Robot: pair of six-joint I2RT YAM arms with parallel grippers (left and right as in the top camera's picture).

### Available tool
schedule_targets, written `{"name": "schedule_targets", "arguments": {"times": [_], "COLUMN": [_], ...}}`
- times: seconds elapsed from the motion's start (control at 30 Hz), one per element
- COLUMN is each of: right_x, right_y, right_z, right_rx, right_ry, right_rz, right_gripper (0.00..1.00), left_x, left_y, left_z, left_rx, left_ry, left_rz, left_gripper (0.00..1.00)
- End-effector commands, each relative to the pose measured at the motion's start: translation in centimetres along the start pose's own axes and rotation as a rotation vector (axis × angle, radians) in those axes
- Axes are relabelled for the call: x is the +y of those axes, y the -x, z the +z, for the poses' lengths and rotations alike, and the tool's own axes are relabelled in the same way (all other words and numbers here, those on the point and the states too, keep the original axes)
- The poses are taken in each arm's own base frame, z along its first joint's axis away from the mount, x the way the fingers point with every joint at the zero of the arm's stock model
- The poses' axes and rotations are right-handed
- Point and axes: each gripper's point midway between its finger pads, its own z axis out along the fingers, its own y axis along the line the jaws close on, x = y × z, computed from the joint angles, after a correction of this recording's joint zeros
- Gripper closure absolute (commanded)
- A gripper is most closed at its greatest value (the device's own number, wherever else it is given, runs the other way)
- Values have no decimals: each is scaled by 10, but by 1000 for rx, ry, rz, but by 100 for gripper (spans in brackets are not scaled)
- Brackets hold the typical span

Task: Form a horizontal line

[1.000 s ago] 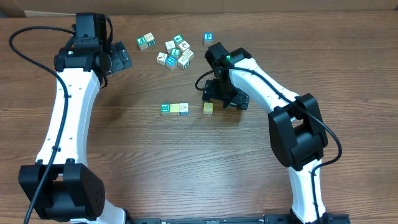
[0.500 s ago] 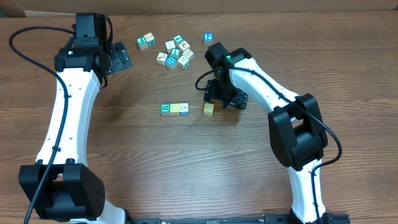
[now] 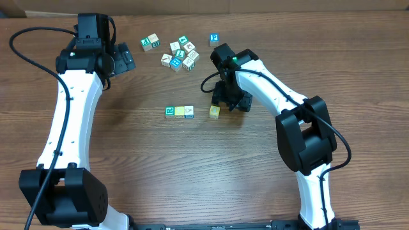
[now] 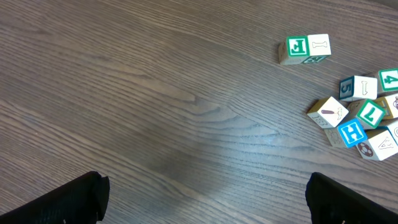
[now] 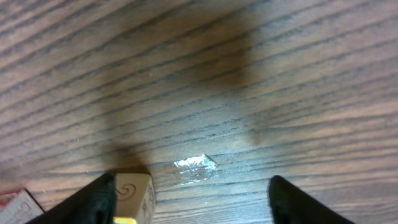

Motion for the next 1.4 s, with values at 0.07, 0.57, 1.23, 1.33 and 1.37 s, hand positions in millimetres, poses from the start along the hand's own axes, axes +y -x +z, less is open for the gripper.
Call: {"name": "schedule_targets", "arguments": {"times": [0.07, 0.57, 1.23, 1.33, 1.37], "right_x": [-3, -3, -6, -6, -6], "right_y": [3, 3, -1, -1, -1], "right_z": [-5, -5, -5, -5, -5], "right_rx": [-19, -20, -3, -3, -3], "right_ry": [-4, -3, -18, -18, -18], "right_rz": [12, 11, 12, 12, 12], "right_gripper": [41, 69, 67, 67, 67], "left_x": [1, 1, 1, 1, 1], "left_y": [1, 1, 1, 1, 1], "left_z": [0, 0, 0, 0, 0], "left_rx": [-6, -6, -6, -6, -6], "left_ry": [14, 14, 14, 14, 14], "left_rz": [6, 6, 6, 6, 6], "left_gripper": [0, 0, 0, 0, 1]}}
